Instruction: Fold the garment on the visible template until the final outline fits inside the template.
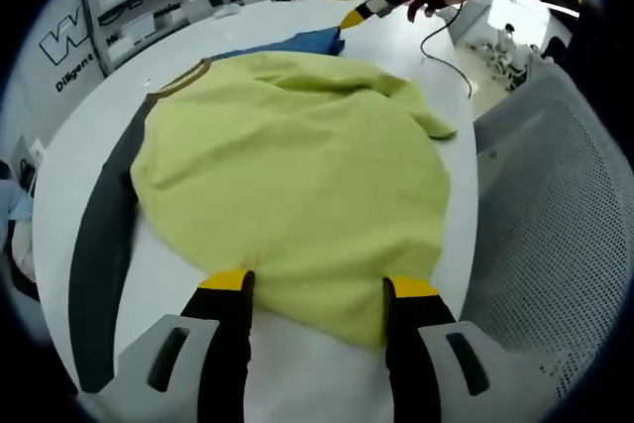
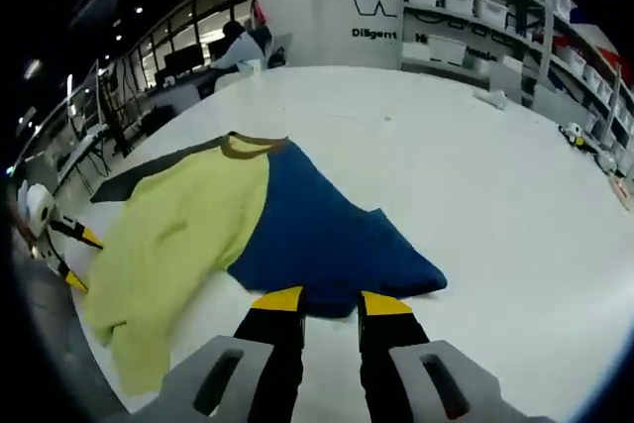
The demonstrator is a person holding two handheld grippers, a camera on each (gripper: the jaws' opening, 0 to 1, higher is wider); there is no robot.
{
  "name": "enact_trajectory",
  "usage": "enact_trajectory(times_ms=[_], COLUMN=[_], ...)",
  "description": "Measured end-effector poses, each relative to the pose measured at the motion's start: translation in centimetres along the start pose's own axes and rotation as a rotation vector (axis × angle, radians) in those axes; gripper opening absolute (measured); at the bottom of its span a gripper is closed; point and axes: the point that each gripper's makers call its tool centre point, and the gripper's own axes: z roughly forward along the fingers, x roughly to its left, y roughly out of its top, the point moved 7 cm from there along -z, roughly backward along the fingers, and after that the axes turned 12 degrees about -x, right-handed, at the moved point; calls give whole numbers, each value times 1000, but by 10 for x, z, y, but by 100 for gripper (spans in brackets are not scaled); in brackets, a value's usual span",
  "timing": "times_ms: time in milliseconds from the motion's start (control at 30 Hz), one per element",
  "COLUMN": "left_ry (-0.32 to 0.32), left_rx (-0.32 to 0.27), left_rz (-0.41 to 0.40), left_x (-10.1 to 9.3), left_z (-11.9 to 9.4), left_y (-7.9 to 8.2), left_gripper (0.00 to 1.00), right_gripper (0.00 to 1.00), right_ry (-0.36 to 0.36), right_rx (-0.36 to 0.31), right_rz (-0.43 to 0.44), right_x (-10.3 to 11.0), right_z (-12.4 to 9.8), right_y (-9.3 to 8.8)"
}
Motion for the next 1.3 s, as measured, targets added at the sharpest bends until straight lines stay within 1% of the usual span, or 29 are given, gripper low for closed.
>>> enact_trajectory(times_ms=[200, 267, 433, 467, 500, 567, 600, 667, 733, 867, 933, 1133, 1200, 1300], left_ry=[0, 0, 0, 0, 1, 1, 1, 0, -2, -18, -28, -40, -43, -40], left_rx=[7, 8, 7, 8, 8, 7, 6, 5, 1, -12, -16, -23, -29, -41], left_rz=[1, 1, 1, 1, 1, 1, 1, 2, 4, 17, 26, 36, 38, 33], left_x=[0, 0, 0, 0, 0, 0, 0, 1, 1, 1, 2, 3, 3, 3], left_z=[0, 0, 0, 0, 0, 0, 0, 0, 0, 0, 0, 2, 2, 2], left_y=[0, 1, 0, 1, 1, 1, 1, 0, 0, 0, 1, 3, 2, 1], left_gripper=[51, 51, 51, 51, 51, 51, 51, 51, 51, 51, 51, 51, 51, 50], right_gripper=[14, 15, 14, 13, 9, 0, 0, 0, 0, 0, 0, 0, 0, 0], right_ry=[23, 29, 17, 13, 8, 2, -11, -16, -17, -21, -27, -77, -102, -138], right_rx=[18, 13, 22, 26, 32, 53, 60, 47, 51, 29, 23, -29, -54, -91], right_rz=[54, 75, 94, 95, 103, 106, 99, 121, 119, 69, 58, 33, 30, -8], right_x=[18, 24, 33, 34, 33, 32, 30, 30, 28, 20, 15, -11, -21, -37], right_z=[5, 7, 17, 18, 21, 24, 24, 23, 19, 9, 3, -18, -26, -40], right_y=[-11, -11, -14, -15, -15, -15, -15, -12, -10, -4, -1, 14, 22, 37])
